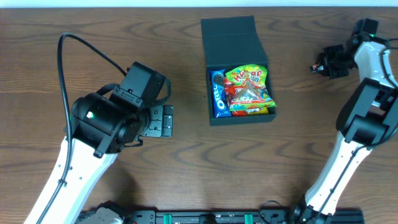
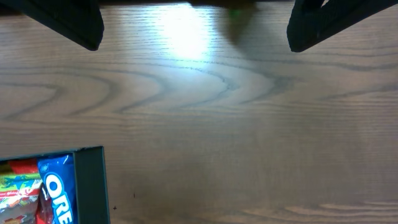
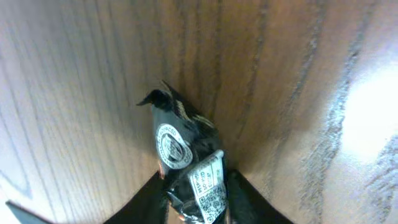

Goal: Pack container
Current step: 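Close the right gripper on the black candy bar and lift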

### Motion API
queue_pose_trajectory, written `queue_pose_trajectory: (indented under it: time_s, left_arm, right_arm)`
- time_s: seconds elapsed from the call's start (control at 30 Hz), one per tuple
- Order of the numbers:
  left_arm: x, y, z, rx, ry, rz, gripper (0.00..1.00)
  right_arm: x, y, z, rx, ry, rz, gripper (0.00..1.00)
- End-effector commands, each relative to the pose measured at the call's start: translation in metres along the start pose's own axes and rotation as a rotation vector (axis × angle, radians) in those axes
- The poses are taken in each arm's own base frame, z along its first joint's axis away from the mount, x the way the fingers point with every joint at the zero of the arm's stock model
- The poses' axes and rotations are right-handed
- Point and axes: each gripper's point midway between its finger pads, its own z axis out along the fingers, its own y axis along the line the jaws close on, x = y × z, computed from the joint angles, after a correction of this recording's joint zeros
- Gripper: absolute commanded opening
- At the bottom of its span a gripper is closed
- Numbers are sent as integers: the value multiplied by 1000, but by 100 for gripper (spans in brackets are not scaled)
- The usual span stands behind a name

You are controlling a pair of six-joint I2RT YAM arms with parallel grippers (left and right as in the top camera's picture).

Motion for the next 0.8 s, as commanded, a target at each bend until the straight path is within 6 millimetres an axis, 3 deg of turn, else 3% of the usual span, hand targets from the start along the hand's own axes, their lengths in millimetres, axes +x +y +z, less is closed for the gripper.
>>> queue_pose_trajectory:
  time_s: [0.0, 0.17, 0.23, 0.3, 0.4, 0.6, 0.77]
  left_arm:
    - [2, 1, 0, 0, 7, 11, 95]
    - [2, 1, 0, -1, 9, 11, 95]
    - [2, 1, 0, -1, 9, 11, 95]
    - [2, 1, 0, 0, 9, 11, 95]
    - [3, 1, 0, -2, 12, 11, 95]
    - [5, 3, 0, -6, 22, 12, 95]
    - [6, 3, -2, -4, 15, 11, 95]
  right_arm:
    - [-6, -12, 10, 42, 8, 18, 23]
    - [-11, -7, -6, 41, 6, -1, 19]
    - [-11, -3, -17, 34, 2, -15, 7]
    - [-12, 5, -32, 18, -9, -33, 2]
    - [-11, 17, -56, -9, -27, -61, 1]
    - [-2, 43, -130, -102, -98, -192, 1]
    - [29, 57, -228, -196, -229, -470, 1]
